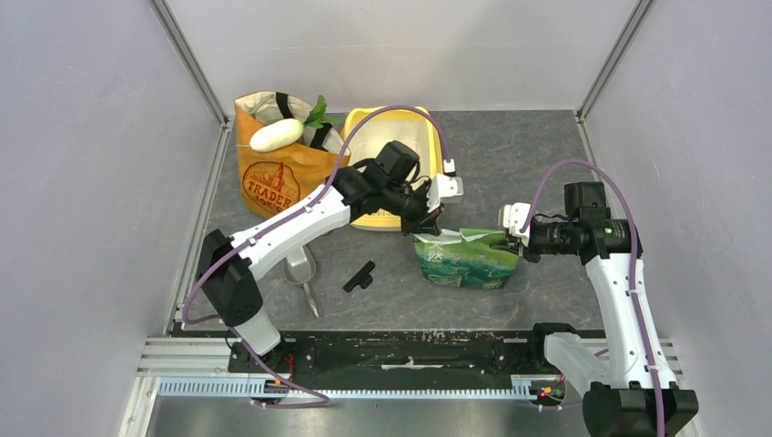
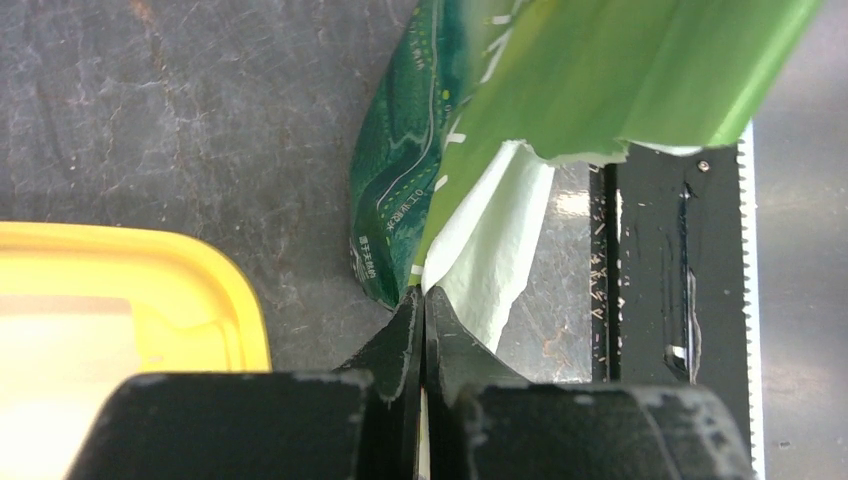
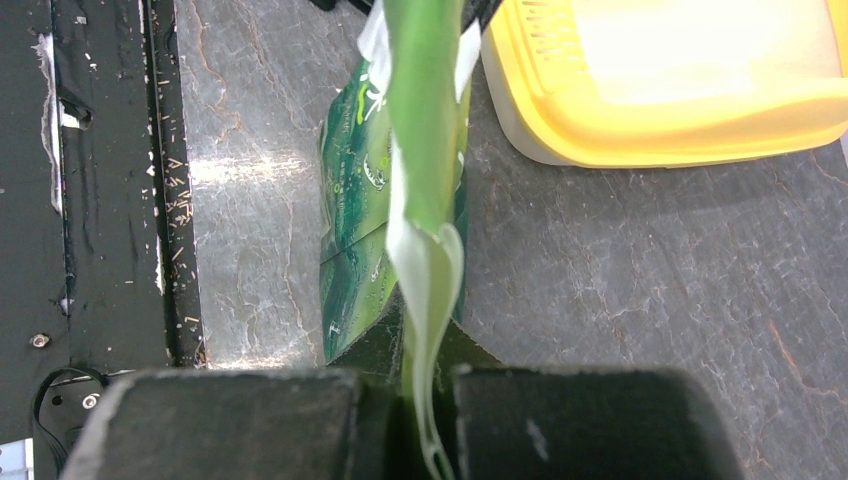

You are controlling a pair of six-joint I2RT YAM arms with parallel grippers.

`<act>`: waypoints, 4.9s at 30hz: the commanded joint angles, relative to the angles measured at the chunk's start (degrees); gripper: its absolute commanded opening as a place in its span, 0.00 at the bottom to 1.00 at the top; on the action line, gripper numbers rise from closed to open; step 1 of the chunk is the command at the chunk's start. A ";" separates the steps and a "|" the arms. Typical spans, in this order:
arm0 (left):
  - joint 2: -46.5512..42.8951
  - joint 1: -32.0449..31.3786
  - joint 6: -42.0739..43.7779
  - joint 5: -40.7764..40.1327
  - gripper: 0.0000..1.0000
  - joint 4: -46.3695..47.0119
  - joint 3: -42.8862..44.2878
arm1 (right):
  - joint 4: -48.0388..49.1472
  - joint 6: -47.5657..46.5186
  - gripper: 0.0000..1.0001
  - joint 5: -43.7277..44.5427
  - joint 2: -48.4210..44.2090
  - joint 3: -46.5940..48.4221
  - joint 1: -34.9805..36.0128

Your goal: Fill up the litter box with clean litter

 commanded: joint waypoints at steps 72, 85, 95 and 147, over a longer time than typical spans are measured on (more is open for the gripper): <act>3.02 -2.66 -58.66 -7.67 0.29 -5.68 10.01 | 4.55 5.75 0.00 -2.57 0.28 2.09 0.67; 5.77 -4.23 -69.03 -2.91 0.02 20.19 4.20 | 11.34 14.13 0.00 -3.18 0.09 1.73 5.74; 3.23 -4.61 -82.46 5.91 0.02 44.64 -10.58 | 12.31 13.44 0.00 -0.82 -0.24 0.19 5.78; 9.16 1.88 -73.89 -6.89 0.51 21.00 -1.92 | -1.45 -6.27 0.00 2.92 2.51 2.13 -9.32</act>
